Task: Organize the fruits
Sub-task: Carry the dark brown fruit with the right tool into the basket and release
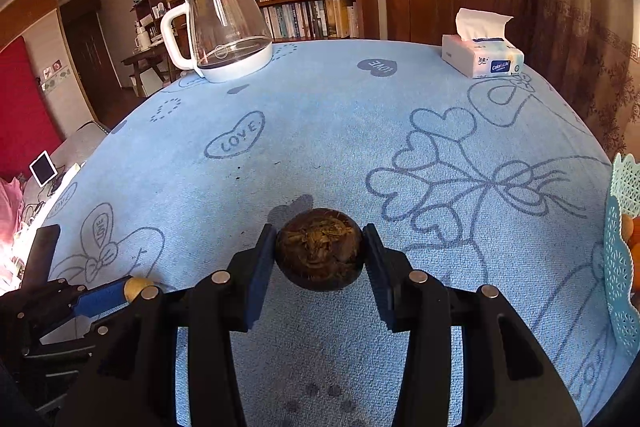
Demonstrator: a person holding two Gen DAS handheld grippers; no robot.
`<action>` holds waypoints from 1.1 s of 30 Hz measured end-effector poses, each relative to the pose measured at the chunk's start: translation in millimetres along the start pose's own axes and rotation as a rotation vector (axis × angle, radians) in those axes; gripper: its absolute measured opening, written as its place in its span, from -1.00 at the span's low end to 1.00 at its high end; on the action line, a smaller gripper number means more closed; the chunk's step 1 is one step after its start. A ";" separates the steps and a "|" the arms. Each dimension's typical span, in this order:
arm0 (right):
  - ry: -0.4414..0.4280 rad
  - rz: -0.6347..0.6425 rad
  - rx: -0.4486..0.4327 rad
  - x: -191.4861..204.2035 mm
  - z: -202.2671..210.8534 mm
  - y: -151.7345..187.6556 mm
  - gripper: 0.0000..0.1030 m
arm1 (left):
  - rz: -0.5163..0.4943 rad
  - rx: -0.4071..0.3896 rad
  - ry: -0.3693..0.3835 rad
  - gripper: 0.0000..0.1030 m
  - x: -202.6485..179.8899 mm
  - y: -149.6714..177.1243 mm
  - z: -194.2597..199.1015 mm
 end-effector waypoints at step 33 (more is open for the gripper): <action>0.159 -0.200 -0.125 -92.0 102.0 39.7 -0.12 | -0.055 -0.072 0.000 -0.43 -32.0 -8.4 18.5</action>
Point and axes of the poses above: each gripper's, at about its wrist camera, not at the fingertips, and z roughly against the way its jaws point, x to its left, y to its underside, the point moved 8 cm from there along -z, roughly the way its jaws point, and after that the axes turned 14 degrees about z, right-handed, at the moved point
